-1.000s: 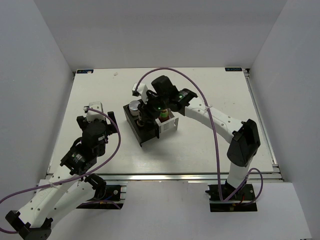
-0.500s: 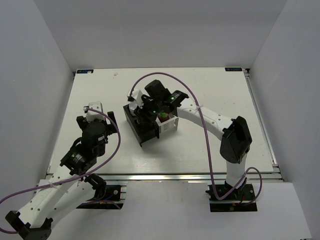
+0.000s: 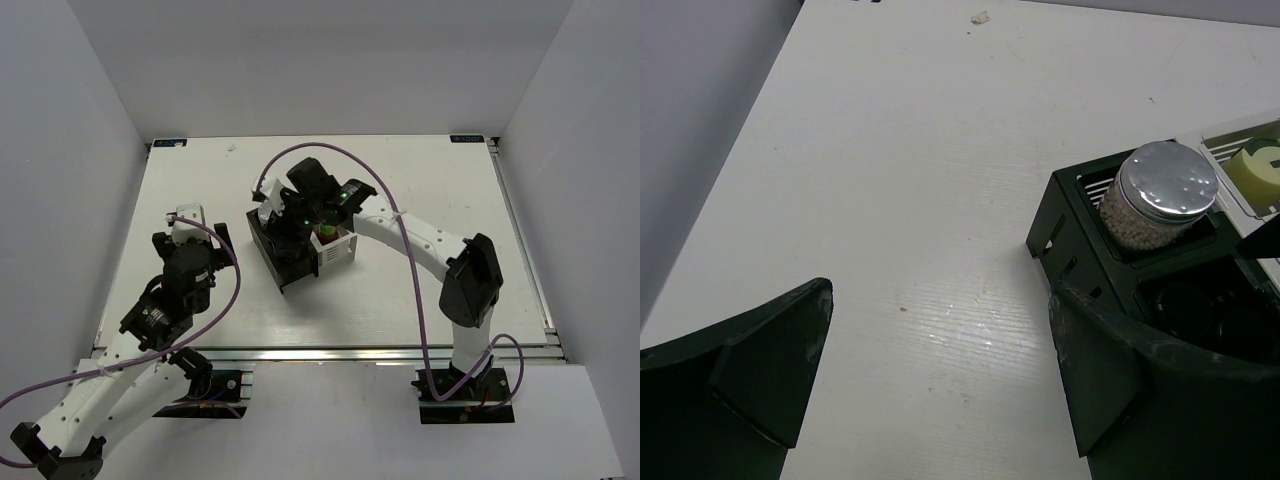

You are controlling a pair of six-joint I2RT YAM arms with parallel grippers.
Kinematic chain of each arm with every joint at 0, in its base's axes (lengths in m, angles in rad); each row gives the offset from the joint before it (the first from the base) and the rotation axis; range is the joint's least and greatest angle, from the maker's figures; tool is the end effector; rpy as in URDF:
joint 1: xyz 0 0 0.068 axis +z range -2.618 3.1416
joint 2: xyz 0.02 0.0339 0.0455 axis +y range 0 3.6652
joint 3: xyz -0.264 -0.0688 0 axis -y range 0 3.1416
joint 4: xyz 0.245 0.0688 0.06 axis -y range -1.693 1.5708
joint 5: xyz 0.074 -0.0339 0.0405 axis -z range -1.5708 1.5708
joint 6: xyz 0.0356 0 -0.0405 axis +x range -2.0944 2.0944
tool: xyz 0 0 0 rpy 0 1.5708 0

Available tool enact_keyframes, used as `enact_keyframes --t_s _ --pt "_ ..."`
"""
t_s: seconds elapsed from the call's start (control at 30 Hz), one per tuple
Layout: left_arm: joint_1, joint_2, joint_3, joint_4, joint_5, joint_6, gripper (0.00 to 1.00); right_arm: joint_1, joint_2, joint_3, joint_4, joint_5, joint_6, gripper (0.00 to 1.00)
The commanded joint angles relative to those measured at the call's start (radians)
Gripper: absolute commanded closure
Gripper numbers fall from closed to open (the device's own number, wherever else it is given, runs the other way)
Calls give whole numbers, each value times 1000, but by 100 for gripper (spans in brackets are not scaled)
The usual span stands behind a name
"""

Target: Organize the condiment bottles

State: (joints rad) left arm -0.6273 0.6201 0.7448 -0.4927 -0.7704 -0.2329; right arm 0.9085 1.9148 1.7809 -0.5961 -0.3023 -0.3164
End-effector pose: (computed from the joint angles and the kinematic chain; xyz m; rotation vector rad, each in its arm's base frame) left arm 0.1228 -0.0584 0.3211 -0.1359 1.8293 0.1456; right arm 0.2624 0.3537 0.3168 -1.4772 1.8250 0.6468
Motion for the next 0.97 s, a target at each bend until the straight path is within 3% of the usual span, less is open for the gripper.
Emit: enact_keyframes --t_s 0.0,0.13,0.23,0.27,0.33,0.47,0.57,0.8,0.93 --pt "6 -11 -7 9 6 1 2 4 -117 57 -14 -32 4 16" --pt "6 -32 -16 28 55 23 2 0 -287 2 21 -35 -13 15" --pt "6 -77 -42 78 196 79 2 -13 -457 -159 172 55 34 11" --pt "6 -106 -50 89 256 90 2 -13 -492 -199 241 146 45 11" --pt "6 -129 -58 108 282 102 2 -13 -603 -314 332 254 72 11" --pt "6 -154 -73 118 310 113 2 -16 -781 -541 510 613 28 11" --pt "6 -137 -73 125 332 119 2 -39 -890 -665 562 730 -6 11" --pt "6 -85 -71 128 384 126 2 -114 -1074 -916 579 726 43 11" --pt "6 -88 -78 131 402 130 2 -172 -1154 -1011 578 632 100 11"
